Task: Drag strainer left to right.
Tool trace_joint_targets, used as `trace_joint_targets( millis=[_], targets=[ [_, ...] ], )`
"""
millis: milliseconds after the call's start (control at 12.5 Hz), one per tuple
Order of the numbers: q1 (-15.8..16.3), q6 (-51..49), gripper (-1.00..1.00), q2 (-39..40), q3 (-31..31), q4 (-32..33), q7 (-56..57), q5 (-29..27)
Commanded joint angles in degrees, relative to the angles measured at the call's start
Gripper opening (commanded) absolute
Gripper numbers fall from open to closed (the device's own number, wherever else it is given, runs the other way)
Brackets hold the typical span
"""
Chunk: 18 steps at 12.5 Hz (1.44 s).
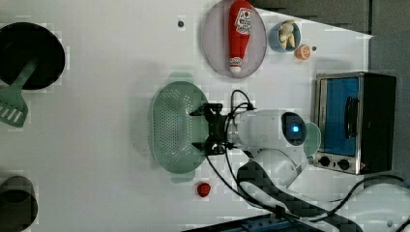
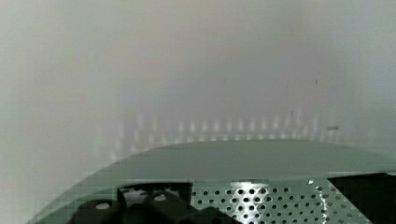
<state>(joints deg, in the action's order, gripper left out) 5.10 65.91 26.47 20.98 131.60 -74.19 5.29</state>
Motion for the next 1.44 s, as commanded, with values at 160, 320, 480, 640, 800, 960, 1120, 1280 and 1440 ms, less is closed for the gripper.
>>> trace_joint_targets(
  millis=[160,320,480,640,800,960,1120,1280,1440],
  targets=[
    [-4.56,-0.18,1.0,-2.14,-3.21,3.4,4.25,-0.25],
    [-6.14,-0.17,1.0,-2.51,-4.73,4.1,8.29,-0.25],
    [-7.52,-0.16,1.0,-3.18,-6.45,4.73,12.19,-0.25],
    [-8.57,-0.17,1.0,-3.8,-8.45,5.31,14.77,-0.25],
    [-9.36,-0.17,1.0,-4.21,-10.39,5.6,17.79,-0.25],
    [-9.89,-0.39,1.0,-4.55,-12.65,5.85,21.22,-0.25],
    [-10.04,0.16,1.0,-4.6,-14.69,5.95,25.96,-0.24],
    [-10.24,0.35,1.0,-4.71,-16.92,5.97,26.47,-0.24],
    [-10.34,0.39,1.0,-4.81,-19.29,5.98,27.33,-0.24]
  ],
)
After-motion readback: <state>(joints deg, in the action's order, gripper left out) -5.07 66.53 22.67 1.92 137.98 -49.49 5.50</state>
